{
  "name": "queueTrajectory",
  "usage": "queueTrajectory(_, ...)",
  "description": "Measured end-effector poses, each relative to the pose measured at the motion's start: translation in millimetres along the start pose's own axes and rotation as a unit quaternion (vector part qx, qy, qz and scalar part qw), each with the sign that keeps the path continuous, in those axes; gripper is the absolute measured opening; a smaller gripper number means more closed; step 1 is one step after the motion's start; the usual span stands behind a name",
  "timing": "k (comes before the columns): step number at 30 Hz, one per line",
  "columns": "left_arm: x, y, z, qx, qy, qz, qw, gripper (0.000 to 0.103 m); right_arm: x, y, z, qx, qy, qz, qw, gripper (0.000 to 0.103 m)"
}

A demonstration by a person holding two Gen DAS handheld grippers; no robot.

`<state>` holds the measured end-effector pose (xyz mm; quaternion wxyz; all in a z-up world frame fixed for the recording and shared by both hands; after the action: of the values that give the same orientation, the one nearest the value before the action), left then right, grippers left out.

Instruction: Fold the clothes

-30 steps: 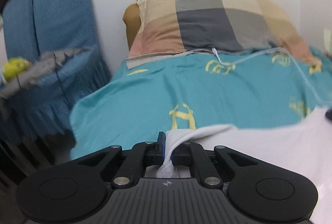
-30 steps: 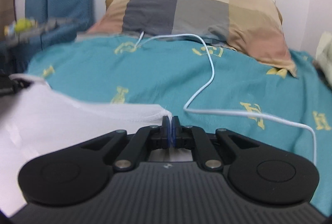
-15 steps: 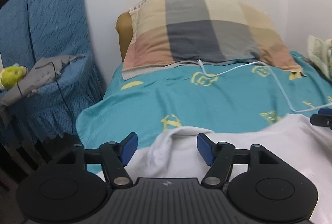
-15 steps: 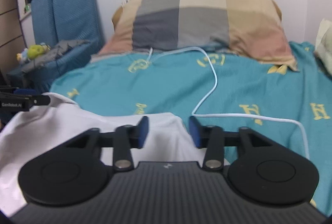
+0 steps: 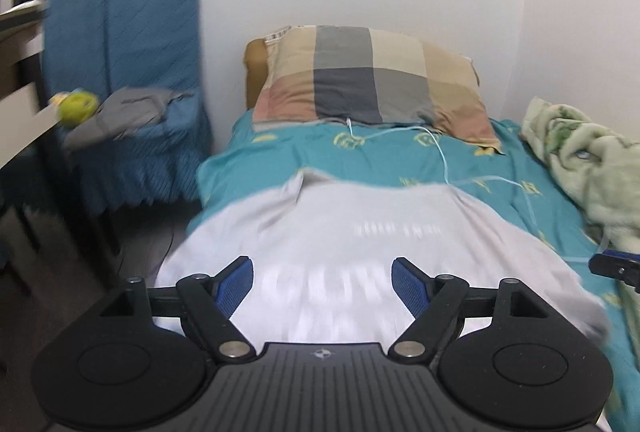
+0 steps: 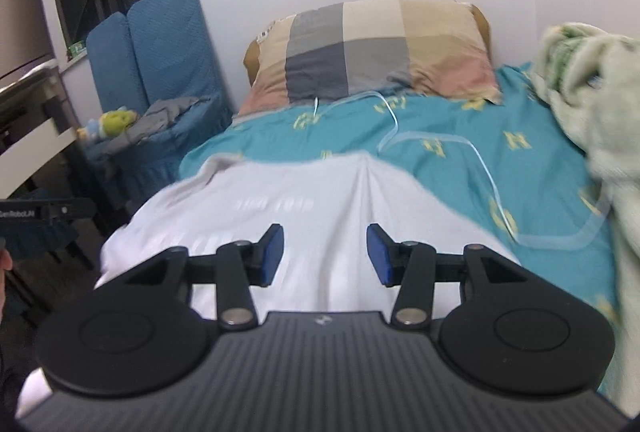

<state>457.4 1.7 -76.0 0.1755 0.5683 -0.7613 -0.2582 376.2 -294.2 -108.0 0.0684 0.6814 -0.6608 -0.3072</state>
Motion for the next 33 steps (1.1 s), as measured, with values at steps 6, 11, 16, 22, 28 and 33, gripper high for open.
queueTrajectory(6,-28.7,92.0,111.7,-0.082,0.079,-0.013,0.9934,0.082,5.9,90.1,73.1,-0.108,-0.074,0.005,0.991,0.048)
queueTrajectory(11,-54.5,152.3,200.4,-0.165,0.139,-0.031,0.9761,0.082,-10.6,141.1,133.1,-0.206,-0.056,-0.008,0.977,0.049)
queueTrajectory(16,-73.9,178.1,245.4,-0.215,0.158,-0.044,0.9629,0.082,-19.7,167.3,182.9,-0.247,-0.078,0.019,0.966,0.049)
queueTrajectory(22,-87.4,184.7,254.1,-0.232,0.193,-0.057,0.9517,0.083,-34.5,176.4,224.8,-0.305,-0.100,0.017,0.947,0.049)
queueTrajectory(28,-91.3,170.3,249.7,-0.239,0.197,-0.058,0.9489,0.083,-33.8,172.1,244.0,-0.341,-0.046,0.078,0.936,0.048)
queueTrajectory(33,-91.8,155.8,249.6,-0.239,0.200,-0.049,0.9489,0.083,-15.6,181.1,238.4,-0.319,-0.075,0.141,0.934,0.048)
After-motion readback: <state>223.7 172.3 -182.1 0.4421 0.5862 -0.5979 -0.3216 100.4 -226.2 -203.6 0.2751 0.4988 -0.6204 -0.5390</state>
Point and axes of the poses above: each gripper's, at about its wrist camera, not at the fingertips, and y roughly against the way its jaws point, x to its right, z to its underside, the point moved 9 cm from there along -y, roughly the way its jaws point, and after that the axes turned 6 degrees about -y, right-handed, at the moved point
